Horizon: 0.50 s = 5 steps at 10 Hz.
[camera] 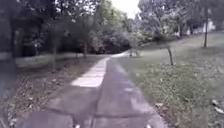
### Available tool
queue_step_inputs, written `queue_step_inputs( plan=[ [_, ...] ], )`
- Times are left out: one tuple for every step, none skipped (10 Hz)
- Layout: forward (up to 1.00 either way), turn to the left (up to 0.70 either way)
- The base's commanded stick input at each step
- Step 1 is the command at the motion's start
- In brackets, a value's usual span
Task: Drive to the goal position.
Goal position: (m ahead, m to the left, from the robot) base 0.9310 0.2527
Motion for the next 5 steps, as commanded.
queue_step_inputs(
  plan=[
    [0.7,0.0],
    [0.7,0.0],
    [0.7,0.0],
    [0.7,0.0],
    [0.7,0.0]
  ],
)
